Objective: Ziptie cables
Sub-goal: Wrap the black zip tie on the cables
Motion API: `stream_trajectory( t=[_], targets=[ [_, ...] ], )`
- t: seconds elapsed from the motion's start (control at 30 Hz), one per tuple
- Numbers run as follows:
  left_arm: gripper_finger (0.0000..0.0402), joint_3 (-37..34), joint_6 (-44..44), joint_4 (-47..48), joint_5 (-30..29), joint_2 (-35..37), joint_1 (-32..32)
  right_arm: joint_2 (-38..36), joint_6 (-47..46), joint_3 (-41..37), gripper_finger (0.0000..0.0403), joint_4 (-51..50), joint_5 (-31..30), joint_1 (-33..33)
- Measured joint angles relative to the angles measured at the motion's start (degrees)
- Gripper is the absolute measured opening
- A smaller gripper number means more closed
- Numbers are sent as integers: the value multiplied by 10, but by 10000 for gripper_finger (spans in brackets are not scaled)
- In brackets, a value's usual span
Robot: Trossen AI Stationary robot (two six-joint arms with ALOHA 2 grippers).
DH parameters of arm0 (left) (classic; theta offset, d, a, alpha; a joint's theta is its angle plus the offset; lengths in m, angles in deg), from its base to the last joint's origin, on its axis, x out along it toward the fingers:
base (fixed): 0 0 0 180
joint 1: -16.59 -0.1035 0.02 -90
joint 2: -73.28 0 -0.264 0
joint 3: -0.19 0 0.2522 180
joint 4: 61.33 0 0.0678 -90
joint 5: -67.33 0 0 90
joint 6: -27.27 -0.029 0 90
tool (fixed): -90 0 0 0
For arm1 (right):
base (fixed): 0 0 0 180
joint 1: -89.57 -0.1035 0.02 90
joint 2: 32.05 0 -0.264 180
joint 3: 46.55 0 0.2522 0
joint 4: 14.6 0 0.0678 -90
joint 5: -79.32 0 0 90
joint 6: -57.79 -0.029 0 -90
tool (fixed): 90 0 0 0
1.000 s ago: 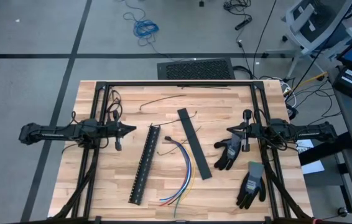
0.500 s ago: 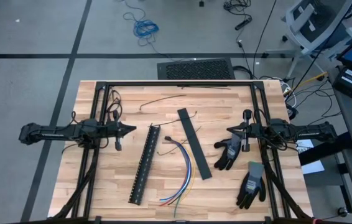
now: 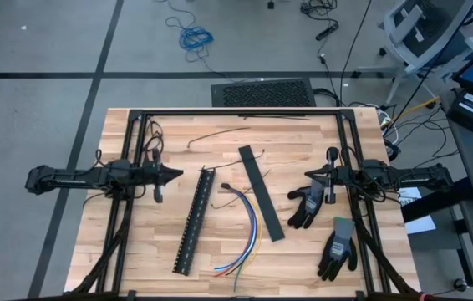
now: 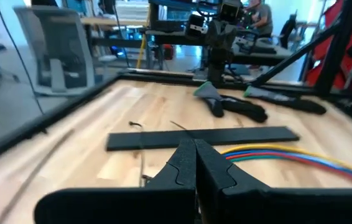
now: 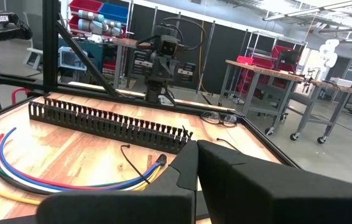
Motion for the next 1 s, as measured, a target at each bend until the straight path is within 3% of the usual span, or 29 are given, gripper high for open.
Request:
stream_trajectory(
  t=[0.37,0.57,0.67,0.8,1.0],
  targets=[
    [0,0,70,10,29,0,0,0,0,0,0,0,0,0],
    [0,27,174,-14,66,-17,0,0,0,0,0,0,0,0],
    [0,89,170,-19,87,-85,0,0,0,0,0,0,0,0],
    [0,218,101,0,54,-204,-12,0,0,0,0,0,0,0],
    [0,440,61,228,66,-383,-74,0,0,0,0,0,0,0]
  ],
)
